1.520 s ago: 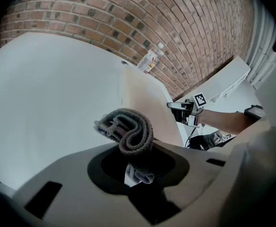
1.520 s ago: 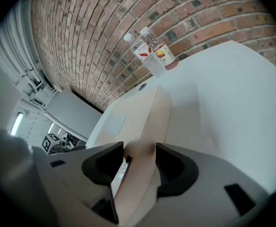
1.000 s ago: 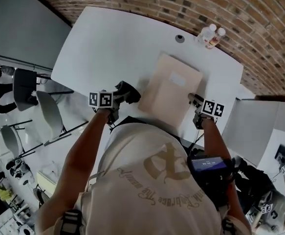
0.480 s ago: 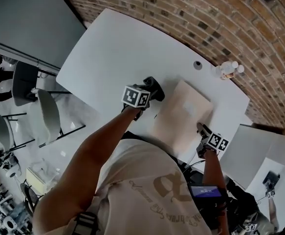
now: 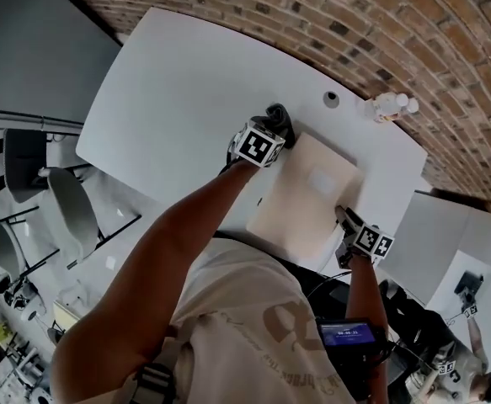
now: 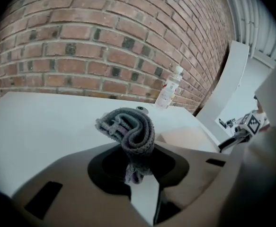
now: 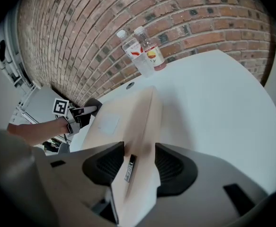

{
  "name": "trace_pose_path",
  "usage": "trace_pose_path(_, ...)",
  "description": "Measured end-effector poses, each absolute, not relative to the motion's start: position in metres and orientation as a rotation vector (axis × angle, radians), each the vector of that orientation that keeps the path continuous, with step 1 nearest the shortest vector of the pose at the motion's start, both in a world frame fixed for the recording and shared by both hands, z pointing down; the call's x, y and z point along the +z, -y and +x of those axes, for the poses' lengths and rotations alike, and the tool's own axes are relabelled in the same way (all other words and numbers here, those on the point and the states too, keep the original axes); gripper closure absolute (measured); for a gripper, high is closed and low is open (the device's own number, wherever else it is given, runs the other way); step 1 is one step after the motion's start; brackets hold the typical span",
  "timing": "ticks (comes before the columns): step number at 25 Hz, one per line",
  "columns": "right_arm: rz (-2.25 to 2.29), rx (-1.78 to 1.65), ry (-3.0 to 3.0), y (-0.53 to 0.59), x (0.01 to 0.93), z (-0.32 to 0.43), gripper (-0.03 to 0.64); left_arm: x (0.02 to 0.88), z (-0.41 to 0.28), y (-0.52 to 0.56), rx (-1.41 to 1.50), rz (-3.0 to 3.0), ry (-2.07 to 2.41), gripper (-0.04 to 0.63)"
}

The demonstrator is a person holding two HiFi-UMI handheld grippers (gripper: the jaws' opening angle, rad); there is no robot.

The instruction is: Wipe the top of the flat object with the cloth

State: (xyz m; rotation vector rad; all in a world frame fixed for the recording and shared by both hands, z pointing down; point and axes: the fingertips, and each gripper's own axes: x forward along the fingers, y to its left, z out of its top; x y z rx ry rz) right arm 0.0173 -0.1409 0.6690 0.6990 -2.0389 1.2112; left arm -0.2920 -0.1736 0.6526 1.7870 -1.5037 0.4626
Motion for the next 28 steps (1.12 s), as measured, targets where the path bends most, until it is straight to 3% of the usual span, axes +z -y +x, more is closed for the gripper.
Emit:
trace_pose_path(10,0.744,1.243,2.037,0.14,0.67,0.019,0.402,0.649,-0.255,0.202,0.512,1.955,1.325,0.488)
trace_pose_path(28,0.762,1.274,2.032,0.138,0.668,0.018,0.427,0.65,-0.228,0.131,0.502,1.968,1.1,0.491)
